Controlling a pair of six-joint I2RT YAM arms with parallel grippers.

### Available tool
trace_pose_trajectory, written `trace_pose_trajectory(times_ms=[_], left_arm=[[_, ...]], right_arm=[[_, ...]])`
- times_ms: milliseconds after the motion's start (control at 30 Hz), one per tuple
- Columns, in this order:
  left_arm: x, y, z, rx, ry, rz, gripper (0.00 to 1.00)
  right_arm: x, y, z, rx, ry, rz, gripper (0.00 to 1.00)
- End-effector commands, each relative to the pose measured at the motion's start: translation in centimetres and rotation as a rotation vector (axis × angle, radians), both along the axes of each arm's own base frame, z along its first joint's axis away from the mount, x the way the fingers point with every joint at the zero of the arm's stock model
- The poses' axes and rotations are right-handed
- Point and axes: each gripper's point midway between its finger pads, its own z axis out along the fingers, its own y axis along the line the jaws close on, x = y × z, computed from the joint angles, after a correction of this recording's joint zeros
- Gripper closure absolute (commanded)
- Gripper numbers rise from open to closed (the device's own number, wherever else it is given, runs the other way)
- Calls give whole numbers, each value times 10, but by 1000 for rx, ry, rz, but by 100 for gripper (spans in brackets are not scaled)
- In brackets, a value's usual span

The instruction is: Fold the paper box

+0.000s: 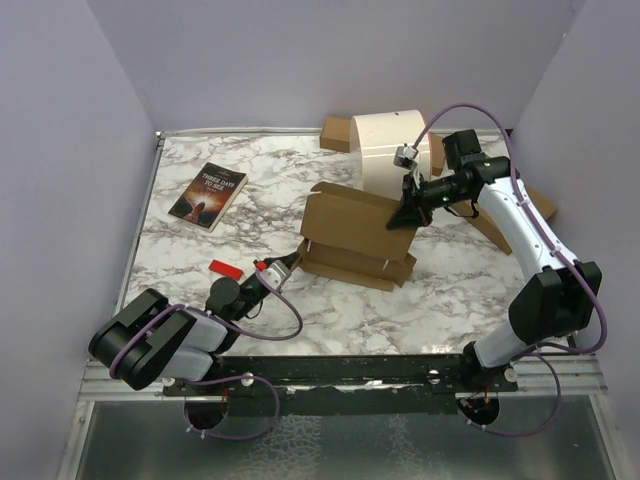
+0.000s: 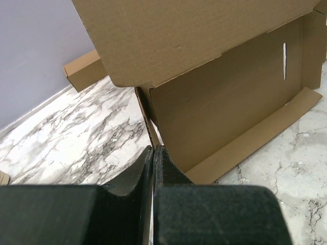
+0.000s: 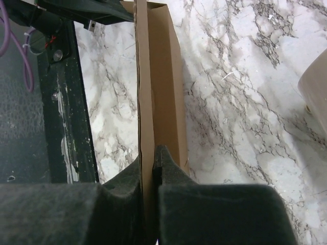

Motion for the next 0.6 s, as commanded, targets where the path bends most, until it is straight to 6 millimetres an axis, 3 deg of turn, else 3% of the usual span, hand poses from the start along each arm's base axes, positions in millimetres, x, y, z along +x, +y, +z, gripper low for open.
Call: trace_pose_trajectory(times_ms=[0,233,567], left_arm=[[-6,-6,4,1,-28,-37,100],[-9,-4,-2,-12,8,-31,100],[-15,1,-8,-44,54,-22,100]], right_arm=[[5,7,-1,13,0,13,99],[-11,10,-10,0,34,49,99],[-15,8,-12,-15,36,47,99]])
